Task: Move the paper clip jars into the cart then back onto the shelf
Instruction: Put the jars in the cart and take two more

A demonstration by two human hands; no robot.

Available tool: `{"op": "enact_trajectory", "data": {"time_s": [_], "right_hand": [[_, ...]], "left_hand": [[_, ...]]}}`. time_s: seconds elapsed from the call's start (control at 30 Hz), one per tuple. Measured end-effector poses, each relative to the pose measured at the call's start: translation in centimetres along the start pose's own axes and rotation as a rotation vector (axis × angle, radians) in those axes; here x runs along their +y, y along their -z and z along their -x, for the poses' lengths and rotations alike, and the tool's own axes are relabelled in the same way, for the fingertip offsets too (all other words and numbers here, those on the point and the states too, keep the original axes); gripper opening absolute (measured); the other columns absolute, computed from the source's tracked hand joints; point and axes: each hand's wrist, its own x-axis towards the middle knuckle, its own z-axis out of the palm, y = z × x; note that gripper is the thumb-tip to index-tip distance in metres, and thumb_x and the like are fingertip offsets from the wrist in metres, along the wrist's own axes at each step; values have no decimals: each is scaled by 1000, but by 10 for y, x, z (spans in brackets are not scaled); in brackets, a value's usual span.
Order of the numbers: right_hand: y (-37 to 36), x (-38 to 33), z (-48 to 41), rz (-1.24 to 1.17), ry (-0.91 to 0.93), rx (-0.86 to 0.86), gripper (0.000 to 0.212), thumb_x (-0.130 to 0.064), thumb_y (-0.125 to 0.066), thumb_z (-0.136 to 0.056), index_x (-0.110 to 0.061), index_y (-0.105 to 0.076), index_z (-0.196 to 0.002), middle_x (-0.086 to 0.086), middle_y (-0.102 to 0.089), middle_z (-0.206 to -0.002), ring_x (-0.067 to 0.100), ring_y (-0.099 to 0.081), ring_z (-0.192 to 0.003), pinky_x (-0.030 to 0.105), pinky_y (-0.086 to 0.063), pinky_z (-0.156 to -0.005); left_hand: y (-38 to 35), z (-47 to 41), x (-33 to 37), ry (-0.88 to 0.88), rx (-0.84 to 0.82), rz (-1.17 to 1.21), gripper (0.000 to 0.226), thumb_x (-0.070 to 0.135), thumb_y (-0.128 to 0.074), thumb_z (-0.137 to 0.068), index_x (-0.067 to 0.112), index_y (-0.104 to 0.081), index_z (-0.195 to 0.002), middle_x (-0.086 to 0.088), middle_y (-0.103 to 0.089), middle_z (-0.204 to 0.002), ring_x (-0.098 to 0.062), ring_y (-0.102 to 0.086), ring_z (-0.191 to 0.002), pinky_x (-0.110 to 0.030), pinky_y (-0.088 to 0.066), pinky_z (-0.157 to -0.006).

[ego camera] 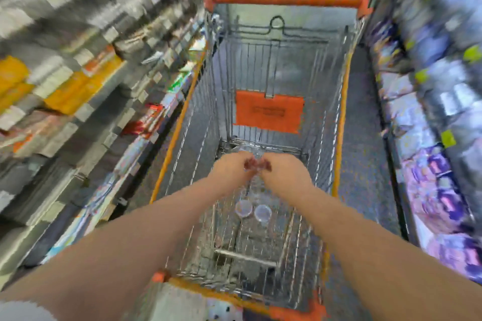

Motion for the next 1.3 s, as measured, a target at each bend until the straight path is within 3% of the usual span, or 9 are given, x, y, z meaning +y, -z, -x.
{"op": "enact_trajectory", "data": {"time_s": [0.13,0.3,0.37,0.47,0.67,0.77,0.97,1.1,1.3], "right_hand": [[61,-36,37,26,148,138,22,-21,-48,-90,-19,-64,-105,6,-67,-103,28,-59,-102,35,-44,-80],[111,-99,69,-4,362,311,19,-23,-49,-91,-22,-62,-104,1,-68,-98,23,-61,-94,31,-41,-67],[124,-130,80,-33,426,375,19,-23,-50,-91,-23,-64,-104,1,-68,-96,23,-61,-91,29,-34,-64],[137,-183,96,-80,530,463,18,-22,-53,-89,-20,-66,-103,2,-67,-82,21,-60,-78,29,-38,-63],[135,-319,119,-128,818,383,12,-21,-50,-90,-20,-60,-95,-5,-48,-59,18,-48,-58,27,-34,-49],[120,-397,133,-185,936,374,12,-23,-49,-90,-21,-60,-95,-7,-49,-62,17,-47,-62,23,-32,-50],[79,-549,162,-312,1114,353,13,-29,-50,-90,-23,-61,-93,-6,-57,-69,17,-52,-67,35,-42,-60],[57,-636,173,-370,1229,325,8,-28,-49,-90,-30,-56,-87,-10,-54,-65,9,-50,-62,33,-37,-57],[25,-747,166,-447,1377,252,12,-23,-54,-87,-34,-54,-81,-17,-53,-65,-2,-48,-64,24,-37,-57]], "left_hand": [[58,48,31,-18,166,48,16,27,-64,-86,16,-67,-97,-1,-69,-94,-19,-62,-91,-20,-35,-66],[135,115,57,-46,413,57,29,44,-62,-82,19,-66,-96,1,-69,-85,-20,-63,-86,-32,-47,-74],[164,142,58,-41,496,4,23,41,-60,-85,22,-66,-97,0,-69,-85,-20,-63,-85,-34,-48,-73],[208,187,49,-8,607,15,14,39,-57,-86,29,-63,-95,6,-66,-80,-15,-61,-80,-33,-47,-70],[283,292,-5,95,880,-7,20,22,-60,-86,23,-65,-105,4,-67,-83,-14,-61,-81,-31,-46,-74],[324,348,-50,139,964,-16,15,24,-63,-85,24,-66,-100,7,-66,-81,-12,-61,-81,-29,-47,-77],[404,458,-137,234,1050,-121,8,33,-62,-86,35,-59,-78,7,-64,-71,-6,-56,-70,-25,-45,-72],[445,521,-182,300,1139,-249,10,32,-63,-85,23,-69,-84,5,-65,-71,-5,-54,-66,-14,-39,-66],[499,596,-256,451,1255,-369,12,32,-61,-87,23,-69,-86,14,-64,-76,1,-58,-71,-11,-41,-66]]}}
